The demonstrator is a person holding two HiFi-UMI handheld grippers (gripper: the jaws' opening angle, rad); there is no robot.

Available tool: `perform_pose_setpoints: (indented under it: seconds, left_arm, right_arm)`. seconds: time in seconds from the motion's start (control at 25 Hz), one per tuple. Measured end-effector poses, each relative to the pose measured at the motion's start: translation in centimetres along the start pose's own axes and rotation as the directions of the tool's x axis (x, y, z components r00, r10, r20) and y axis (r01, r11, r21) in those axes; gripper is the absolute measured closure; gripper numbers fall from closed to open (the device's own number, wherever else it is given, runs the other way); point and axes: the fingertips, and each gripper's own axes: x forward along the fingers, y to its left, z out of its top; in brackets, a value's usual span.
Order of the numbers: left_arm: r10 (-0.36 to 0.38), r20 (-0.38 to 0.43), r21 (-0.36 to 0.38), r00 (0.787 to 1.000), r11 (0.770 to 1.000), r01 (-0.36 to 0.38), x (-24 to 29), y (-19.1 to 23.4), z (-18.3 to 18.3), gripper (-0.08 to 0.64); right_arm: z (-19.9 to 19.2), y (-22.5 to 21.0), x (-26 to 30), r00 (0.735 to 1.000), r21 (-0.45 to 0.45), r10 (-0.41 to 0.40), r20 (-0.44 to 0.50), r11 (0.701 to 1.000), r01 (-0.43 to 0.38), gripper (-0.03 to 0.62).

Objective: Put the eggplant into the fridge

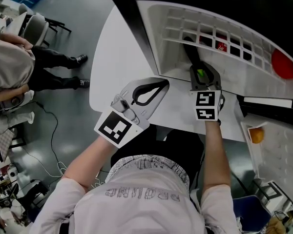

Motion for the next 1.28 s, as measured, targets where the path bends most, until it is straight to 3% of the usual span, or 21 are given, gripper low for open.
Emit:
perform_pose_setpoints:
  seconds: [0.28,0.68,1.28]
  left_arm:
    - [0.000,-0.002,0.006,1.000,1.000,0.000,-0.2,-0.1,0.1,0.552]
    - [0.002,-0.004,0.003,1.000,1.000,-0.002,-0.9,-0.2,0.9,0.552]
    - [-0.039,0.006,-0.010,0.999,0.999,0.039,-2.2,-1.5,6.0,0.552]
  right_arm:
    - [-0.5,0.2,0.3,0.999,-0.008,0.006,-0.044,1.000,-0.006,0.453]
    - [0.6,0.0,-0.7,1.000,0.022,-0.003,-0.011,1.000,0.003,0.439]
    - [6.1,-0.6,-7.5,0.998,0.110,-0.027,0.051,0.994,0.021,0.472]
